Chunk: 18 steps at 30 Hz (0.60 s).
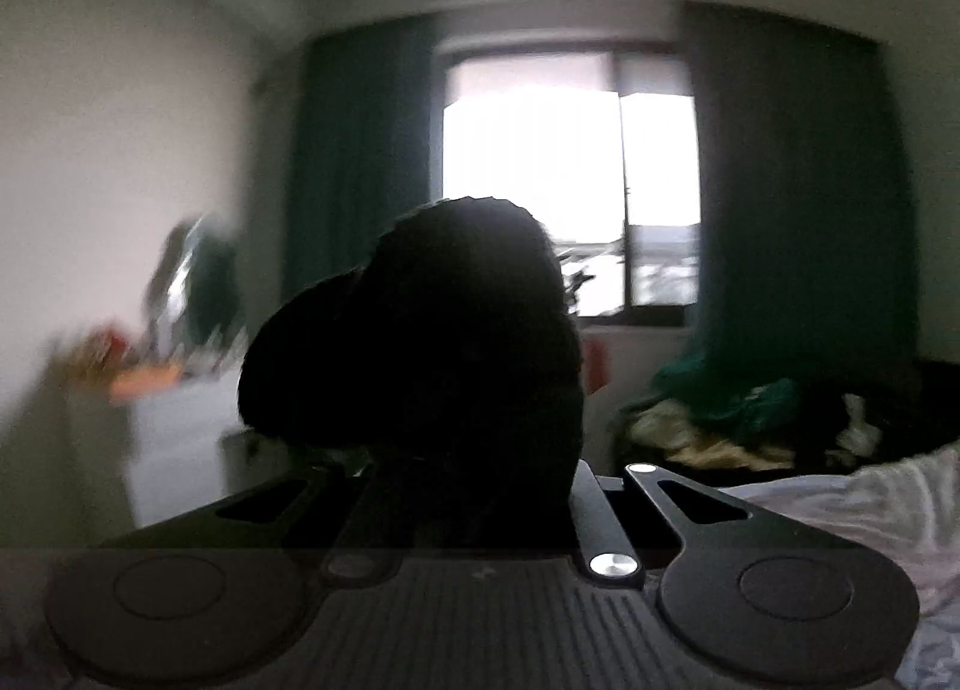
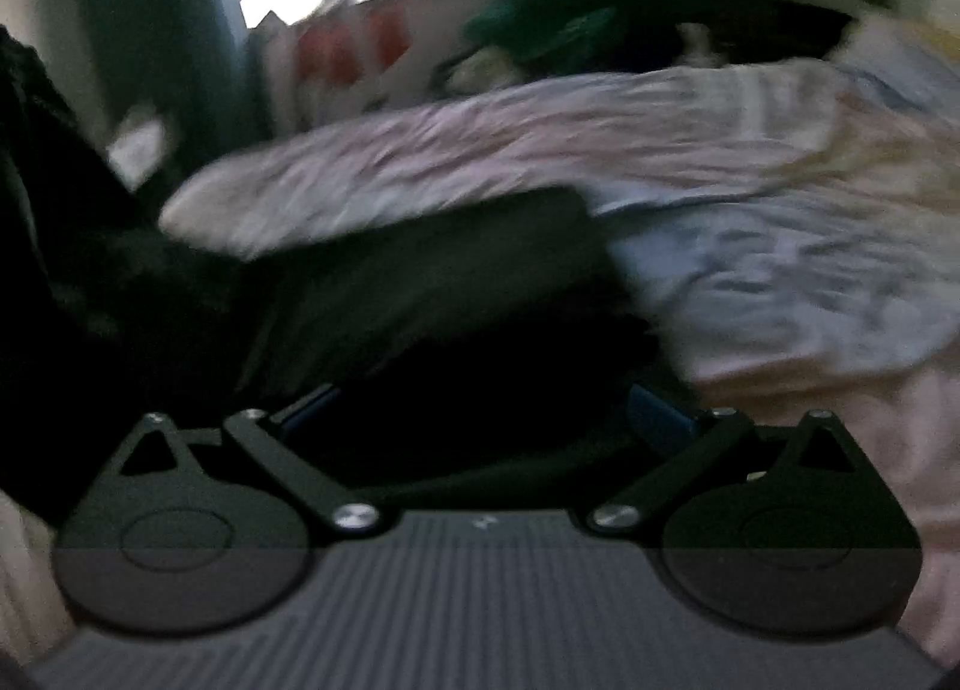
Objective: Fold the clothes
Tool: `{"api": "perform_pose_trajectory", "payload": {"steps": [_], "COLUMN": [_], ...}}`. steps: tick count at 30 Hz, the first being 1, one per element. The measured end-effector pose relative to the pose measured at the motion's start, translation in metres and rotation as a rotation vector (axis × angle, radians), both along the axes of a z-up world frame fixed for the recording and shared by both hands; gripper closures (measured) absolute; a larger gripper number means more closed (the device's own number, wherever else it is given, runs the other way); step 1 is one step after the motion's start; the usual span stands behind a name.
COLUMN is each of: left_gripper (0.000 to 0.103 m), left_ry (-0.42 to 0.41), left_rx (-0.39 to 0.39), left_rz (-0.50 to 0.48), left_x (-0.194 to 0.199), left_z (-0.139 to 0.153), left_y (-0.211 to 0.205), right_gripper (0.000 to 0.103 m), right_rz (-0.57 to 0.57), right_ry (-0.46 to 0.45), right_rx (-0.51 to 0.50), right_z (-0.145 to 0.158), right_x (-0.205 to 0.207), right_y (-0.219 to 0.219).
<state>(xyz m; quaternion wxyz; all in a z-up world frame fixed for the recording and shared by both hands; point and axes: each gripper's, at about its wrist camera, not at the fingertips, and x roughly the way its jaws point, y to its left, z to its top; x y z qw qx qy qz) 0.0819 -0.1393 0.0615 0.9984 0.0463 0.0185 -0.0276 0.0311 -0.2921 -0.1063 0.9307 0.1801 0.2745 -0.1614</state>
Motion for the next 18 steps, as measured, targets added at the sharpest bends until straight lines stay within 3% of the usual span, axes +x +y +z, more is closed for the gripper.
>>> {"api": "perform_pose_trajectory", "payload": {"steps": [4,8,11,13,15,16,17,18], "left_gripper": [0.093,0.088,0.088,0.086,0.07,0.047,0.034,0.028], "left_ry": [-0.053,-0.038,0.034,0.026,0.028,0.041,0.062,0.075], "left_rx": [0.164,0.444,0.634,0.669,0.655,0.647,0.64,0.65], "left_rz": [-0.111,-0.26,-0.323,-0.299,-0.268,-0.261,-0.259,-0.278], "left_x": [-0.023,-0.048,-0.062,-0.065,-0.063,-0.059,-0.054,-0.053], "left_z": [-0.041,-0.128,-0.19,-0.208,-0.207,-0.205,-0.201,-0.199], "left_y": [-0.103,-0.181,-0.216,-0.222,-0.221,-0.216,-0.208,-0.202], "right_gripper": [0.0,0.0,0.0,0.0,0.0,0.0,0.0,0.0], "right_rz": [-0.237,-0.449,-0.474,-0.43,-0.363,-0.312,-0.253,-0.2], "right_ry": [-0.083,-0.175,-0.212,-0.232,-0.257,-0.267,-0.275,-0.28], "right_rx": [0.101,0.26,0.305,0.334,0.381,0.406,0.438,0.473], "right_z": [0.006,0.002,-0.004,-0.007,-0.009,-0.009,-0.01,-0.011], "right_x": [-0.042,-0.077,-0.085,-0.083,-0.078,-0.074,-0.068,-0.062], "right_y": [-0.057,-0.111,-0.126,-0.128,-0.128,-0.124,-0.122,-0.121]}}
